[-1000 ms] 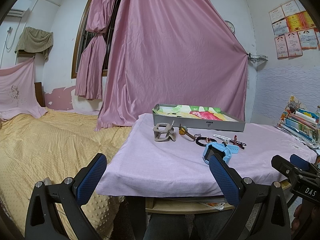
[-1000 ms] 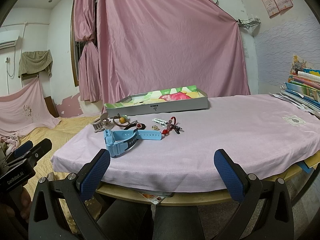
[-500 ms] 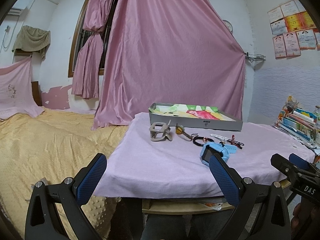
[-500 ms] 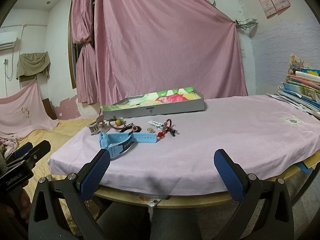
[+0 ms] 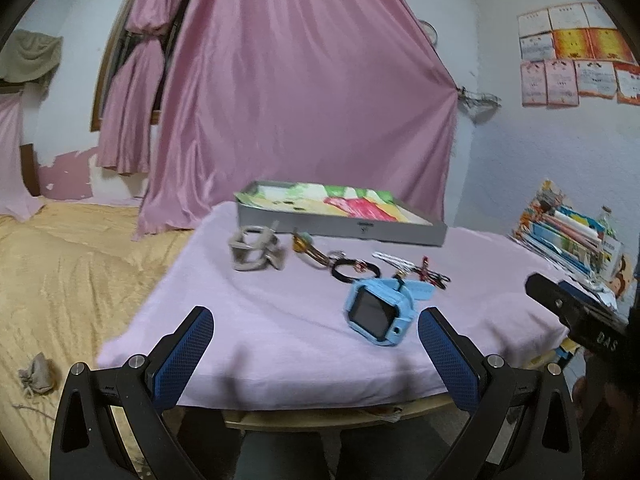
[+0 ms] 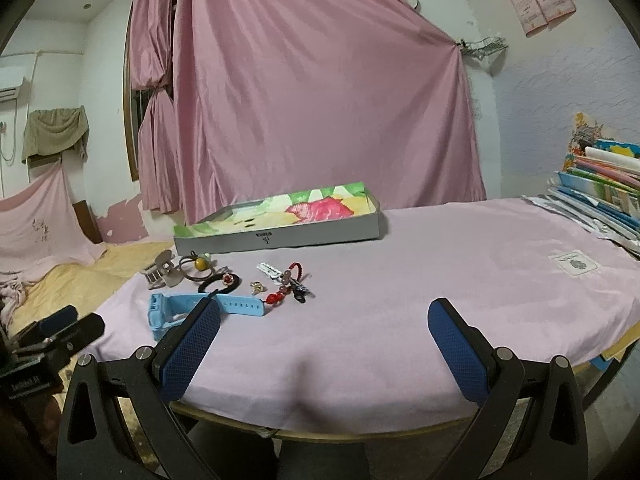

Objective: Organize jewelry
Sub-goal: 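Lower the left gripper onto the blue smartwatch and close it, then grasp the black chain keychain with red string with the right gripper while the left holds the watch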

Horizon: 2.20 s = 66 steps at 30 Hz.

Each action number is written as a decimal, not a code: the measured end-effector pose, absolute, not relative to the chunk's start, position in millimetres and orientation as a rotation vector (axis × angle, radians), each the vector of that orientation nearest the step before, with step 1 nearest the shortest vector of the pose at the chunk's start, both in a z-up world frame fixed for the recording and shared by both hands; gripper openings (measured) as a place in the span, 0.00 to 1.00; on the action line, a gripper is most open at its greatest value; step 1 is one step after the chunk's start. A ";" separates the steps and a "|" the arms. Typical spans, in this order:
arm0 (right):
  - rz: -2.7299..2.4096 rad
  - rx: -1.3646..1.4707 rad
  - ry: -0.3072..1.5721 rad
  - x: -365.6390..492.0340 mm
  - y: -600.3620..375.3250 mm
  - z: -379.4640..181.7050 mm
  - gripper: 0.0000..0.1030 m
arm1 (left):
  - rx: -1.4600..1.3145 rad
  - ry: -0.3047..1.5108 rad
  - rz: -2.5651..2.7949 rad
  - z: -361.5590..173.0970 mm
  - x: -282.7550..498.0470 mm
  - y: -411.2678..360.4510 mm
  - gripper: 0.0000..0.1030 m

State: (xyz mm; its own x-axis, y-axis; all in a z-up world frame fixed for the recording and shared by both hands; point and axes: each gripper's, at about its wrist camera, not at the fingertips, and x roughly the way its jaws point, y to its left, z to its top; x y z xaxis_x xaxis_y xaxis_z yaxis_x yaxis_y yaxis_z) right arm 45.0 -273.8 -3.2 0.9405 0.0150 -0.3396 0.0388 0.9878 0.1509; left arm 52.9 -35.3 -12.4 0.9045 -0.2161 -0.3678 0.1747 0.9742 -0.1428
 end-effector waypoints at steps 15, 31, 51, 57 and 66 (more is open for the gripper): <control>0.033 0.168 0.464 93.4 -282.6 -15.3 0.99 | -0.048 0.504 -0.272 -22.6 96.7 -72.8 1.00; 0.089 0.205 0.580 139.2 -278.4 -25.3 0.91 | -0.026 0.580 -0.314 -20.1 124.0 -87.5 0.65; 0.145 0.224 0.704 180.3 -256.1 -32.2 0.48 | -0.074 0.614 -0.275 -18.5 149.7 -73.9 0.50; 0.132 0.209 0.723 187.1 -254.3 -32.0 0.32 | -0.085 0.622 -0.265 -18.4 158.4 -70.8 0.50; 0.132 0.176 0.736 186.5 -253.0 -32.8 0.15 | -0.085 0.625 -0.263 -17.5 161.6 -70.8 0.50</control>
